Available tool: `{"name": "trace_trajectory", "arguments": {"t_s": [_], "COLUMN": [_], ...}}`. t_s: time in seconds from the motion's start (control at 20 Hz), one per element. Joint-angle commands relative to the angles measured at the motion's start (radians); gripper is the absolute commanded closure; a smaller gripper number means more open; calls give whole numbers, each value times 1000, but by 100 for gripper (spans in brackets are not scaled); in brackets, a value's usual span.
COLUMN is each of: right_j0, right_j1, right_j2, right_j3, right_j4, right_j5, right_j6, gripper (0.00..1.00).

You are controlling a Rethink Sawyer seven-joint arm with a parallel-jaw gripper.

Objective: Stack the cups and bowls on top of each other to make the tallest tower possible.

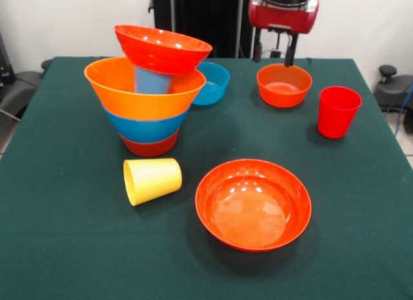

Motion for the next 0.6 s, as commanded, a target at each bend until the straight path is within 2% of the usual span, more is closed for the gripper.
{"name": "trace_trajectory", "arguments": {"t_s": [0.05, 0.35, 0.6], "right_j0": [33, 65, 75], "right_j1": [3, -20, 15], "right_j2": [-14, -32, -35], "right_j3": [65, 90, 76], "right_j4": [59, 90, 104], "right_j5": [-11, -10, -46], "right_j6": [192, 207, 197], "gripper": [0, 0, 0]}}
